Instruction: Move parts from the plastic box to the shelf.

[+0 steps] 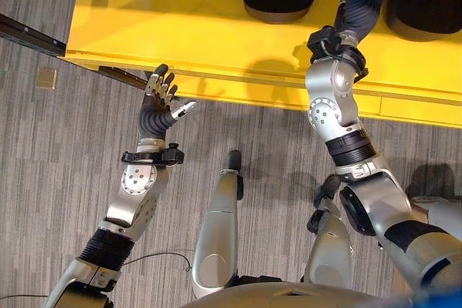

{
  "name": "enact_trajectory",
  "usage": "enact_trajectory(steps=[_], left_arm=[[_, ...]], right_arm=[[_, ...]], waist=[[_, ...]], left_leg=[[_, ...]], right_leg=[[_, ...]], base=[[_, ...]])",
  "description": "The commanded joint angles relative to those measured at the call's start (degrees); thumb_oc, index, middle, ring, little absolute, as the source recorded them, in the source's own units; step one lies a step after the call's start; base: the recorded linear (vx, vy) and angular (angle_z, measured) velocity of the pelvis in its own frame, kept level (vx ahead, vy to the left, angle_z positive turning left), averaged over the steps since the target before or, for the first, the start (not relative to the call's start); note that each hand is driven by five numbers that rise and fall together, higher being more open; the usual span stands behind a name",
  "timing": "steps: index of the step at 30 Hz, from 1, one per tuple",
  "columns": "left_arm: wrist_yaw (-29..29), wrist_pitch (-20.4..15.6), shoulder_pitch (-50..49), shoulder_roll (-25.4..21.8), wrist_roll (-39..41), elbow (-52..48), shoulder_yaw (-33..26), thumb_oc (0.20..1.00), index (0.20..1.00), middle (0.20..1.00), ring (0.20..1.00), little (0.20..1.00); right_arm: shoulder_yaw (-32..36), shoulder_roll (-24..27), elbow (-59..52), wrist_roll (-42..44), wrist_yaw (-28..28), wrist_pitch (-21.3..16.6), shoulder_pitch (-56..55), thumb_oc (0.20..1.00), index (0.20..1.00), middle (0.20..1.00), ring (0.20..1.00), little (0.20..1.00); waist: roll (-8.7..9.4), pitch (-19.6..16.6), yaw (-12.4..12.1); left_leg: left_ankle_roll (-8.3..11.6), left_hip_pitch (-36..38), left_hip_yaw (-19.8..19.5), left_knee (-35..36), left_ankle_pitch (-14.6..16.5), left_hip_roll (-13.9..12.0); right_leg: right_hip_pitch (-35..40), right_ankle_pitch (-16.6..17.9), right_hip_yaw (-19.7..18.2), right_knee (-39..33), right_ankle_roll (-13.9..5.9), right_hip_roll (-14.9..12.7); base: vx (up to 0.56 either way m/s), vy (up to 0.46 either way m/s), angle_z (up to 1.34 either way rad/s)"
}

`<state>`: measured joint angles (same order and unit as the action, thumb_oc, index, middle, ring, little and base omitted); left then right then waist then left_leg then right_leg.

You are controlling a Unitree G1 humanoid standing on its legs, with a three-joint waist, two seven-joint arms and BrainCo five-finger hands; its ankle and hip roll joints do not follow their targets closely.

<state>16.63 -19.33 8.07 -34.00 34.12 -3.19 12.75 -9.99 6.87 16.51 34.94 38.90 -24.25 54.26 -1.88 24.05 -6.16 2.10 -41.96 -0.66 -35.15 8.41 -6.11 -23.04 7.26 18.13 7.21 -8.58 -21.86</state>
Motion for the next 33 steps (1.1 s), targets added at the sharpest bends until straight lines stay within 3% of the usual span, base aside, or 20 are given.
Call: enact_trajectory(steps=[1,21,22,25,33], left_arm=[[1.14,-2.20,0.63,0.14,-2.99,-5.13,-3.43,1.000,1.000,1.000,1.000,1.000],[0.62,-1.98,-0.86,1.85,-3.92,-5.52,-6.60,1.000,1.000,1.000,1.000,1.000],[0.24,-2.20,-0.95,2.15,-4.17,-5.20,-7.28,1.000,1.000,1.000,1.000,1.000],[0.11,-2.12,-1.23,2.26,-4.39,-4.89,-7.39,1.000,1.000,1.000,1.000,1.000],[-3.17,-2.04,-5.79,3.86,-6.35,-5.29,-11.30,1.000,1.000,1.000,1.000,1.000]], right_arm=[[0.67,1.95,-7.20,-4.01,-0.32,-3.41,1.07,1.000,1.000,1.000,1.000,1.000],[-2.23,3.34,-23.87,-3.76,-8.11,-3.72,-11.10,1.000,1.000,1.000,1.000,1.000],[-2.18,4.04,-27.53,-3.31,-10.37,-3.98,-15.30,1.000,1.000,1.000,1.000,1.000],[-2.05,4.00,-28.85,-3.31,-10.79,-3.95,-16.75,1.000,1.000,1.000,1.000,1.000],[2.33,6.67,-39.17,-0.85,-19.62,-3.60,-33.94,1.000,1.000,1.000,1.000,1.000]], waist=[[0.10,1.56,-1.50],[2.96,-0.80,1.00],[3.99,-1.91,1.82],[4.34,-2.45,2.06],[7.65,-8.89,5.51]], left_leg=[[1.17,1.74,0.46,4.59,-0.97,-2.38],[1.59,5.11,0.85,6.14,-1.36,-3.88],[1.33,6.47,1.42,7.77,-3.47,-4.27],[1.33,7.19,1.54,8.48,-3.74,-4.23],[2.55,16.66,3.91,17.54,-7.50,-7.14]], right_leg=[[6.92,-7.85,-1.28,8.09,-0.62,-0.55],[8.90,-7.26,-2.23,7.04,-1.04,0.20],[9.64,-5.46,-2.09,5.39,-0.92,0.27],[10.17,-5.13,-2.11,4.61,-0.97,0.40],[16.21,-2.15,-2.69,-2.77,-2.31,2.69]], base=[[0.00,0.000,0.00],[-0.01,-0.011,-0.04],[-0.06,-0.031,-0.05],[0.00,-0.038,-0.07],[0.05,-0.053,-0.14]])
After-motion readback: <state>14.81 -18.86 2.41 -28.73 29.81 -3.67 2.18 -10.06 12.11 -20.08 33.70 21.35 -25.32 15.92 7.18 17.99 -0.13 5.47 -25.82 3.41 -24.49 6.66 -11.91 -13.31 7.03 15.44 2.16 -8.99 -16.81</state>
